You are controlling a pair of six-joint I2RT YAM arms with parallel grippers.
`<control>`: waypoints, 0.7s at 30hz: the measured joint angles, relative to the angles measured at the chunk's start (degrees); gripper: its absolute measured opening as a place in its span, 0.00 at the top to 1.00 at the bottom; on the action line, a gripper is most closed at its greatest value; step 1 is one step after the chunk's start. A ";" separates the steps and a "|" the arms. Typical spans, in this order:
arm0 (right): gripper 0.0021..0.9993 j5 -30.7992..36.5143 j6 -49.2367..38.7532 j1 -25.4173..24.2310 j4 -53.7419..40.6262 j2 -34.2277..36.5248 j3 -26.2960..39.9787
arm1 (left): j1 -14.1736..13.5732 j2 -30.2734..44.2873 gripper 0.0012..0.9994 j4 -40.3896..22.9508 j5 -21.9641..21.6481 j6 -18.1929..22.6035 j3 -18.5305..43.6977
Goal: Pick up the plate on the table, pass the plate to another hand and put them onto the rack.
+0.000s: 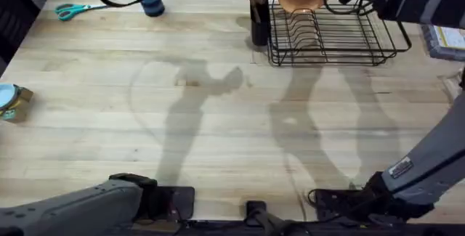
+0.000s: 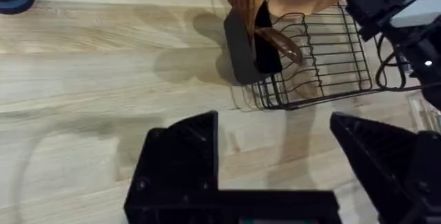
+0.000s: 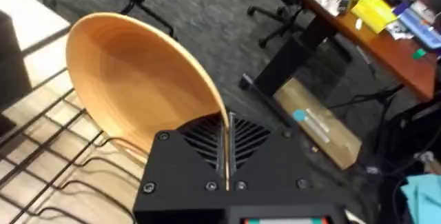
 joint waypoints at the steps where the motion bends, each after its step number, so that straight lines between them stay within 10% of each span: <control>1: 0.97 0.00 0.00 0.00 -0.40 0.37 0.00 | 0.00 0.00 0.01 0.00 0.00 0.01 0.00; 11: 0.97 1.88 -0.19 -0.92 -4.86 3.28 0.31 | 0.00 0.00 0.01 -0.47 -0.01 0.02 0.00; 17: 0.54 1.94 -0.41 -0.69 -4.86 3.28 0.31 | 0.02 0.00 0.01 -0.48 -0.02 0.02 0.00; 21: 0.45 1.92 -0.40 -0.47 -4.79 3.29 0.31 | 0.01 0.00 0.01 -0.48 -0.02 0.02 0.00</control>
